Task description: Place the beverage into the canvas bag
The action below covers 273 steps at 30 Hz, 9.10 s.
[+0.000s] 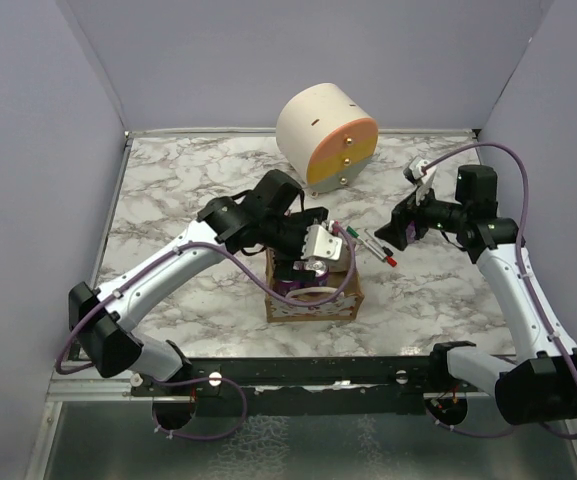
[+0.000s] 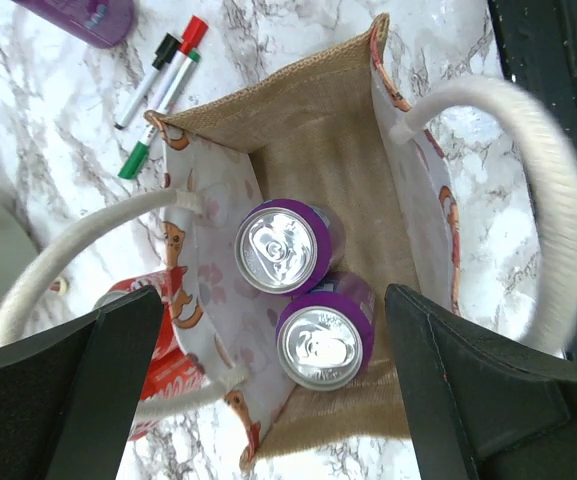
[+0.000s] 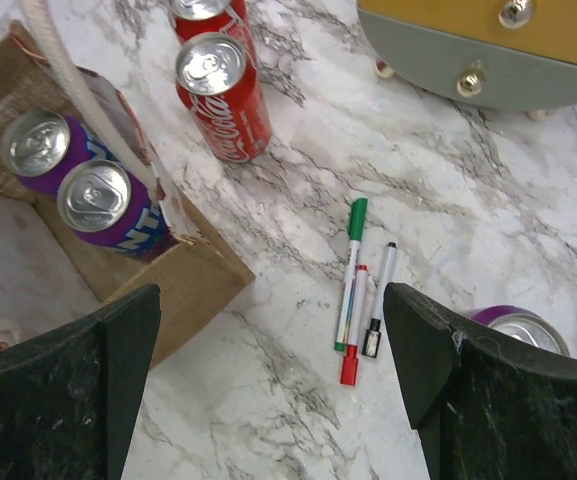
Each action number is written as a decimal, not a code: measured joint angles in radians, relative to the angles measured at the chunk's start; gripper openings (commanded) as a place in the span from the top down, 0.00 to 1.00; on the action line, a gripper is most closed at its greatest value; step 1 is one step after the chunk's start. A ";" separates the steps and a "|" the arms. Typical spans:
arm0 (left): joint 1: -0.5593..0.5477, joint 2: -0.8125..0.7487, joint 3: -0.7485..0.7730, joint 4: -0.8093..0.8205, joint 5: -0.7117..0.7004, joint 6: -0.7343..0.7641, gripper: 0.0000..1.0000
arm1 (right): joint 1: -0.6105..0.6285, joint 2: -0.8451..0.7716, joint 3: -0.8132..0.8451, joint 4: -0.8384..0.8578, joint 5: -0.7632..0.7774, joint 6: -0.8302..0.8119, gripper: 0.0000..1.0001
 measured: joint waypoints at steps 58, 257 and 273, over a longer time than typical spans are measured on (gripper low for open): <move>0.373 -0.229 -0.060 0.004 -0.009 -0.092 0.01 | -0.025 0.532 0.201 -0.090 0.589 -0.040 0.84; 0.629 -0.301 -0.437 0.407 0.285 -0.539 0.06 | 0.866 0.497 0.128 -0.136 0.348 -0.473 0.21; 0.629 -0.305 -0.445 0.406 0.285 -0.537 0.06 | 0.867 0.499 0.145 -0.164 0.346 -0.452 0.19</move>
